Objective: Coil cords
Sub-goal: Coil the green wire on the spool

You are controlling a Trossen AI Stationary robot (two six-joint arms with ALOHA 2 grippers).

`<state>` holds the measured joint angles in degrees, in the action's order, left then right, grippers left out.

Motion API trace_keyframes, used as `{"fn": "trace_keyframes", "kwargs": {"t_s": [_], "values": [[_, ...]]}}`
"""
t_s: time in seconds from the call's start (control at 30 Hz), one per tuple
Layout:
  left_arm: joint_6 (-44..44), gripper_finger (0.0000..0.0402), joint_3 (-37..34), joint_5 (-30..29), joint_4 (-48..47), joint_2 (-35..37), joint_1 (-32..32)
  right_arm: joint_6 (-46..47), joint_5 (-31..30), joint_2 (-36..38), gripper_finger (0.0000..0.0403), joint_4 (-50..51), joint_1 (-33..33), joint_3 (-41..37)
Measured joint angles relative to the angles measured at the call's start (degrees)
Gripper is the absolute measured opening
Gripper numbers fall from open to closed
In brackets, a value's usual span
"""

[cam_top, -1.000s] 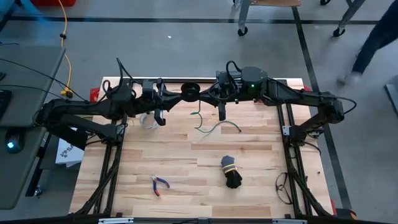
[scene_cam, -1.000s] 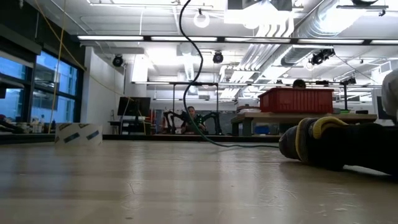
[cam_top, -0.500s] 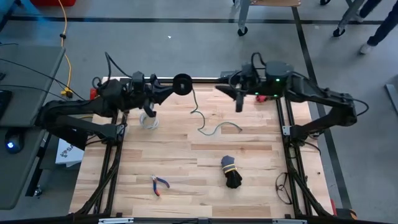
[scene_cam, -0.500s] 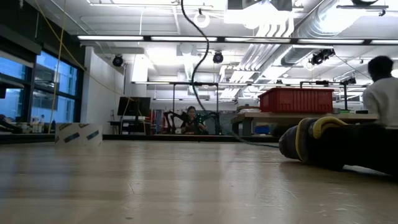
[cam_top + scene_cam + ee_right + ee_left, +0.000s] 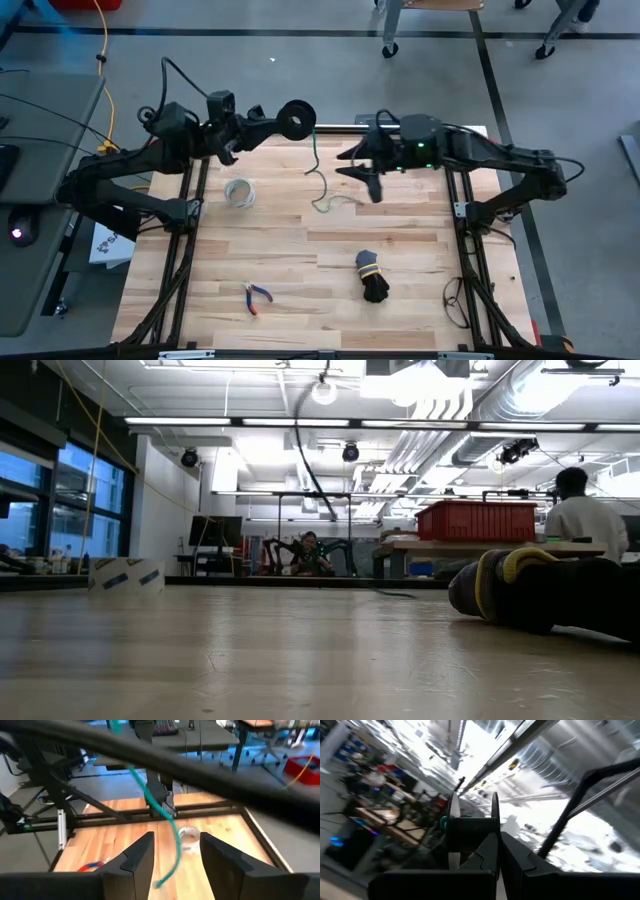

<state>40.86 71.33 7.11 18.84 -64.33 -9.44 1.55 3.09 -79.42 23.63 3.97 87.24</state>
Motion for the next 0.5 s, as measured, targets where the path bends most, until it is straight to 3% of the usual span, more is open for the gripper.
{"fn": "trace_keyframes", "kwargs": {"t_s": [0.17,0.5], "values": [[3.88,0.0000,4.37,0.95,0.02,-2.16,-0.04,-0.34,6.60,-3.93,0.0151,-10.64,-0.53,0.00],[7.87,0.0000,9.95,-1.82,0.08,-5.32,-0.04,-9.56,6.35,-6.26,0.0151,-16.27,-2.14,0.02]]}}
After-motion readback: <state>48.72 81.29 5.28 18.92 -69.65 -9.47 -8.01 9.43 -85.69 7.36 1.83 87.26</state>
